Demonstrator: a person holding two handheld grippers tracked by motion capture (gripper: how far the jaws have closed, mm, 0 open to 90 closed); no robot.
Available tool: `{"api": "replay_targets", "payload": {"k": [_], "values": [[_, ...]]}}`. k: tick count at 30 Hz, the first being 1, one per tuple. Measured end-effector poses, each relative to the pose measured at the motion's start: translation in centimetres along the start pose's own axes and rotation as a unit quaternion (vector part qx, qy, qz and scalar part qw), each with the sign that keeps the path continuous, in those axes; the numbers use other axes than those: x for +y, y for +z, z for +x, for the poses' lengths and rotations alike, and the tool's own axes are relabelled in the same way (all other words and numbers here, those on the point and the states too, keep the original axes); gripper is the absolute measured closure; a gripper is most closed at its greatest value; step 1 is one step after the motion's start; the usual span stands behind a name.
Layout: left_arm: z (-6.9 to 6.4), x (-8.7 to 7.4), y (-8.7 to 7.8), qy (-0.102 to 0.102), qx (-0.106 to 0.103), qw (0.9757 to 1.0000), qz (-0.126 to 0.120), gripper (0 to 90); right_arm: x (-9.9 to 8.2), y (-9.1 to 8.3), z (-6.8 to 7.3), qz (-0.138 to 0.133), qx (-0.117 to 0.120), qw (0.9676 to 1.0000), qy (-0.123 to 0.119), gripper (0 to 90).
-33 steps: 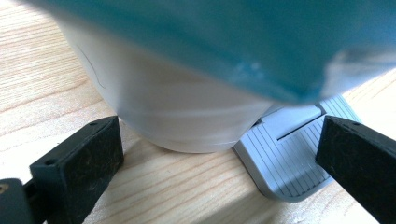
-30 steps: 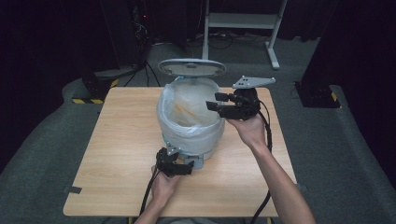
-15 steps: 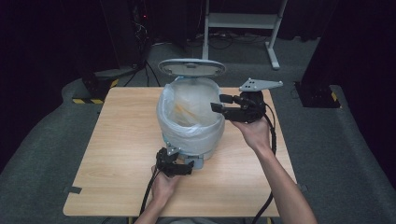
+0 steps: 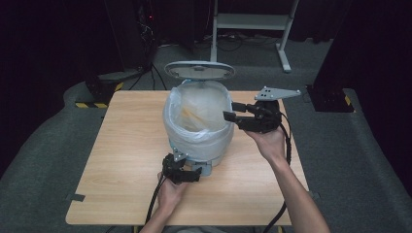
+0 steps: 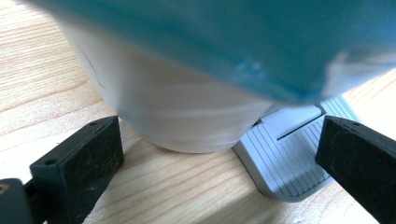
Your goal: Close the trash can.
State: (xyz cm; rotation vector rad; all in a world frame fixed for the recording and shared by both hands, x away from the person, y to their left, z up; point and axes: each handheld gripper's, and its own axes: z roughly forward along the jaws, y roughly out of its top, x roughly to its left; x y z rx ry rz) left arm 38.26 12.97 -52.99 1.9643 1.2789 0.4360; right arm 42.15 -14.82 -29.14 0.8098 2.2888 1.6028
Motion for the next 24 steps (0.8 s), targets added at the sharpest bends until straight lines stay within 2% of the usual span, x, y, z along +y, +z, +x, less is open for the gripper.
{"api": "replay_targets", "payload": {"k": [24], "values": [[0.0, 0.0, 0.0, 0.000, 0.000, 1.0000, 0.000, 0.9, -2.4, -2.1, -0.5, -0.018, -0.008, 0.9996, 0.020, 49.9]]}}
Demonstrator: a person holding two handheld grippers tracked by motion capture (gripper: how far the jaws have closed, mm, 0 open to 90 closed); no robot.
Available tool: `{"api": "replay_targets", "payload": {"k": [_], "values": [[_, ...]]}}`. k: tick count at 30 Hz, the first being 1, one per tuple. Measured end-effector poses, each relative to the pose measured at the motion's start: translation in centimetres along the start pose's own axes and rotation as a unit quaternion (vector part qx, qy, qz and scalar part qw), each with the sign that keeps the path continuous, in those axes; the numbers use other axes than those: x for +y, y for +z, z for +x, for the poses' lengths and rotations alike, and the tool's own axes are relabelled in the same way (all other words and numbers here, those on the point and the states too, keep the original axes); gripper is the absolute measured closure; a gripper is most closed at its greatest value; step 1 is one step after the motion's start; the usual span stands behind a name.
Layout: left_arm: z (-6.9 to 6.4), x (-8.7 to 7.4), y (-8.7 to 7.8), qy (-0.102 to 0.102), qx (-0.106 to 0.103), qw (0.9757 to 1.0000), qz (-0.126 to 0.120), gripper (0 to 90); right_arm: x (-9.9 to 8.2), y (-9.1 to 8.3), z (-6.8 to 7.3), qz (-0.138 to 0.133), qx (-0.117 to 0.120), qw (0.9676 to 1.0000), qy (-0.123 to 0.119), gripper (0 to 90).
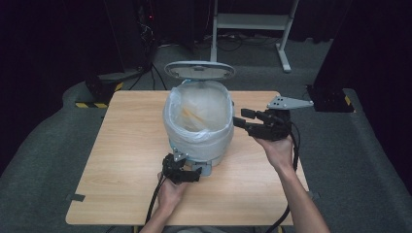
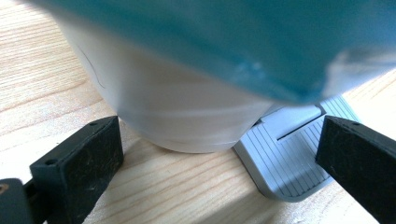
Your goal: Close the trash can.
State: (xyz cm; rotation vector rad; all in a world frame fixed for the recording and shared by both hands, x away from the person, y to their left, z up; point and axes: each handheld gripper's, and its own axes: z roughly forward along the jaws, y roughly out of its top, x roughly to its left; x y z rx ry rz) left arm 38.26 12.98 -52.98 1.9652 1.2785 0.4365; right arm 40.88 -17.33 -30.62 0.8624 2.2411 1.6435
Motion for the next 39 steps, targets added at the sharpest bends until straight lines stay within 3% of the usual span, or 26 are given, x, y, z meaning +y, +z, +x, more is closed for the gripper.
{"api": "replay_targets", "payload": {"k": [22, 39], "values": [[0.0, 0.0, 0.0, 0.000, -0.001, 1.0000, 0.000, 0.9, -2.1, -1.4, -0.2, -0.005, -0.013, 0.9998, 0.011, 49.7], [0.0, 0.0, 0.0, -0.001, -0.001, 1.0000, 0.000, 0.9, -5.3, -1.5, -0.7, 0.000, -0.018, 0.9993, 0.034, 49.7]]}}
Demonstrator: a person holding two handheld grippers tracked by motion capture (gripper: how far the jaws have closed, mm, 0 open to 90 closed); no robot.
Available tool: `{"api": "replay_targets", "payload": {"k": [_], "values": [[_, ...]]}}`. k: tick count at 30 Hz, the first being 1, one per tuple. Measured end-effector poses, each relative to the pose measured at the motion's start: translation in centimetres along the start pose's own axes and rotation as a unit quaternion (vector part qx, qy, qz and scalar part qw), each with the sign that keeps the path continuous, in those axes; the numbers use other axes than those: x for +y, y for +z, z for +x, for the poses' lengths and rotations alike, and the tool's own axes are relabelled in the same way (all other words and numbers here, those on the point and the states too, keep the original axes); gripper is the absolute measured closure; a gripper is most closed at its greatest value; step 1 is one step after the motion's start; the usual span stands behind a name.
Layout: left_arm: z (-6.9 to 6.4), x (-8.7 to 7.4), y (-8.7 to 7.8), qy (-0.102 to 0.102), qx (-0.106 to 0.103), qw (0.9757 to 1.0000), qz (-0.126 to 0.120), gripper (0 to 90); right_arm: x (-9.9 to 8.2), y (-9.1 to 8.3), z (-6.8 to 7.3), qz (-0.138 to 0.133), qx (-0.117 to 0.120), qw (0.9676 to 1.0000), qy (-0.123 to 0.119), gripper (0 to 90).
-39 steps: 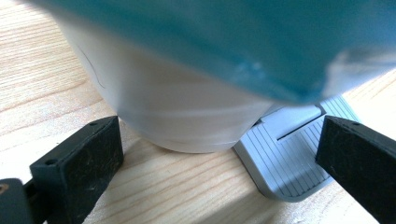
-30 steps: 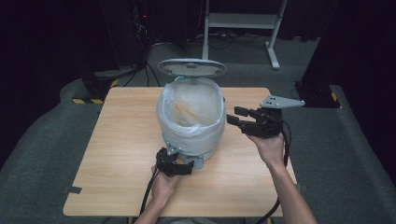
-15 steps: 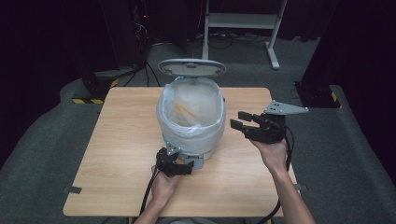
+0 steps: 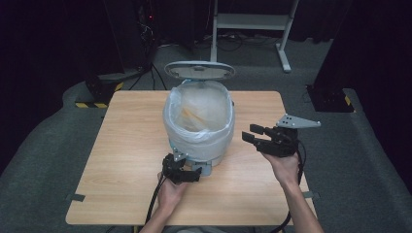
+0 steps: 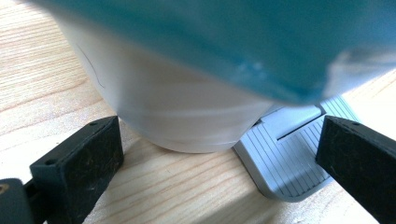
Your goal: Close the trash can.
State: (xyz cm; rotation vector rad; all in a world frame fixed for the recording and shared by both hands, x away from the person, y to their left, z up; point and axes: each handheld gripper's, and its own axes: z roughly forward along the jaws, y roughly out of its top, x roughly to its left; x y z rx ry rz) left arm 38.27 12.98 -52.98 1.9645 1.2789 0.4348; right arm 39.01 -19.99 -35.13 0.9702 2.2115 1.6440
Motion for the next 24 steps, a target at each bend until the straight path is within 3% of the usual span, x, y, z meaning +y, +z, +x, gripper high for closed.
{"api": "replay_targets", "payload": {"k": [16, 24], "values": [[0.0, 0.0, 0.0, 0.000, 0.000, 1.0000, 0.000, 0.9, -4.7, 1.2, -0.8, 0.026, -0.024, 0.9992, 0.021, 50.4], [0.0, 0.0, 0.0, 0.000, 0.000, 1.0000, 0.000, 0.9, -7.6, 1.8, -1.7, 0.039, -0.050, 0.9973, 0.037, 50.6]]}}
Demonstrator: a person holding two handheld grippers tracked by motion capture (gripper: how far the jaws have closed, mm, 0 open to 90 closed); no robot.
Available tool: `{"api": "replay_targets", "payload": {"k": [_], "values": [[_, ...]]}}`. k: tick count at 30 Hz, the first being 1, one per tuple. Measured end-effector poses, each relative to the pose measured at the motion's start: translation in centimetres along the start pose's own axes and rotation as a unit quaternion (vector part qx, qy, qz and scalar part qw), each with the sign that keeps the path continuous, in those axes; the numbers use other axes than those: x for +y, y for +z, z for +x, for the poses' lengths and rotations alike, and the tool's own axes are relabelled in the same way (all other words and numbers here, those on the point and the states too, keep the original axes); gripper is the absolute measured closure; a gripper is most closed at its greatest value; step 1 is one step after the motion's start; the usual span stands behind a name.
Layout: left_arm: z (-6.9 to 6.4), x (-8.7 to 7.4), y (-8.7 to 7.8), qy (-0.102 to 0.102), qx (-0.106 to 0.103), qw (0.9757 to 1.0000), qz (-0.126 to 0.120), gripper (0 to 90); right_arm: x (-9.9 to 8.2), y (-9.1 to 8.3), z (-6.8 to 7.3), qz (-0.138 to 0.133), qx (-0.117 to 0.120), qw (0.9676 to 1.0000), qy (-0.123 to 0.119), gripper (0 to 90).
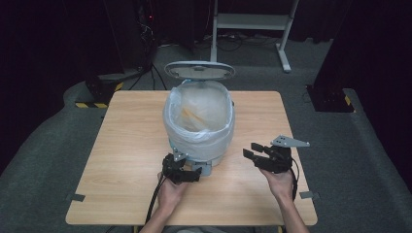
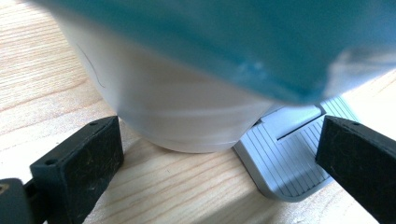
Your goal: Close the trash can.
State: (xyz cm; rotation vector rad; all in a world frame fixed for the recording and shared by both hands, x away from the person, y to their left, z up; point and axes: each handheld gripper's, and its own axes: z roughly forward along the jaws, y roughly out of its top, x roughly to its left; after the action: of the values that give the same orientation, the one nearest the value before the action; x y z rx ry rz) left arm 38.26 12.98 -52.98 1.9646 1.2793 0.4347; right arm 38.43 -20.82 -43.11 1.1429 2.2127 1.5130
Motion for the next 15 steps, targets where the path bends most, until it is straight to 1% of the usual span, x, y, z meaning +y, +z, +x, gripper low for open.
{"api": "replay_targets", "payload": {"k": [5, 9, 15], "values": [[0.0, 0.0, 0.0, 0.000, 0.000, 1.0000, 0.000, 0.9, -1.8, 0.6, -0.7, 0.011, -0.023, 0.9996, 0.009, 50.3], [0.0, 0.0, 0.0, 0.000, 0.000, 1.0000, 0.000, 0.9, -3.0, 1.2, -1.2, 0.026, -0.038, 0.9988, 0.017, 49.9], [0.0, 0.0, 0.0, 0.000, 0.000, 1.0000, 0.000, 0.9, -4.2, 1.9, -1.6, 0.042, -0.058, 0.9973, 0.013, 49.6]]}}
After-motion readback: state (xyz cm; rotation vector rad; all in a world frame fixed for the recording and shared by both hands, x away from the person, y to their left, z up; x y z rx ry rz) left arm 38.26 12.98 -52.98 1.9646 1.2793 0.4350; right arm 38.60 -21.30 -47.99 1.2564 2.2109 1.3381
